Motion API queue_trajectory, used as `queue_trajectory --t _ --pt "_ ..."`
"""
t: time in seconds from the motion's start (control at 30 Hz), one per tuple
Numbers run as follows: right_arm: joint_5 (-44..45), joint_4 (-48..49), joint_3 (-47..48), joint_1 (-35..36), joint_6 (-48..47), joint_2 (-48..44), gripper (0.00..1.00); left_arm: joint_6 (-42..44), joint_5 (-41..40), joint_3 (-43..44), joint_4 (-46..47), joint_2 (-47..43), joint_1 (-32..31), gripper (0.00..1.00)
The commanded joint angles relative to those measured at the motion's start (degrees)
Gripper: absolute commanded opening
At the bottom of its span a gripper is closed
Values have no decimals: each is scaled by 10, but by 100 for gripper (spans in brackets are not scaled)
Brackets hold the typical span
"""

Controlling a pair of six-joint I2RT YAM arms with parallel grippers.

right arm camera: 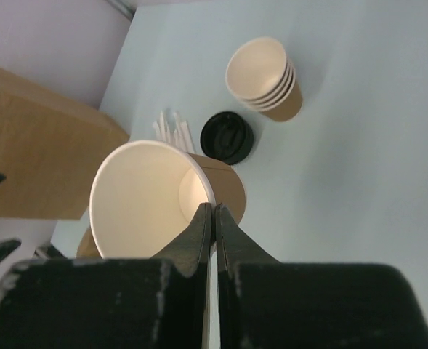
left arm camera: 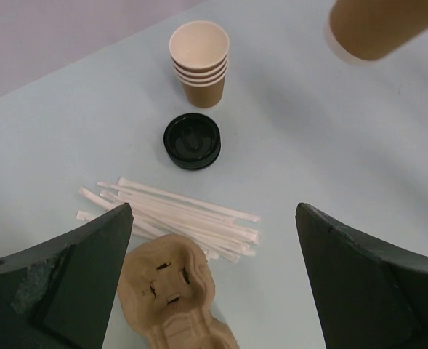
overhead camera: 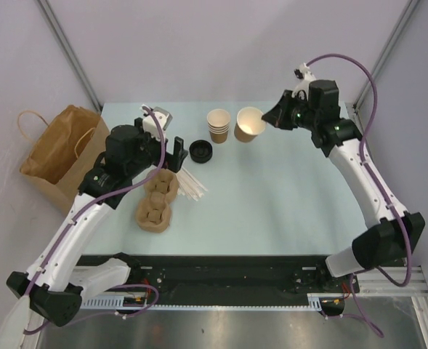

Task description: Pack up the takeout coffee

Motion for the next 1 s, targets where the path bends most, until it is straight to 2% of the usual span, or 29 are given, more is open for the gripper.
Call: queue_trajectory --t 0.0,0.23,0.4,0.5,0.67,0.97 --pt "-56 3 -99 11 -43 -79 0 23 -5 -19 -46 -21 10 99" --pt "-90 -15 -242 38 -98 -140 0 -63 48 -44 -28 -63 52 100" --pt "-79 -28 -282 90 -161 -134 0 -75 96 -123 19 -92 60 100" --pt "-60 -26 -298 129 -189 -119 0 -86 97 -134 21 -92 60 99" --pt "-50 6 -316 164 -196 -79 0 -89 111 -131 27 -87 64 100" --pt "-55 109 -379 167 -201 -68 0 -95 117 -136 45 -80 64 100"
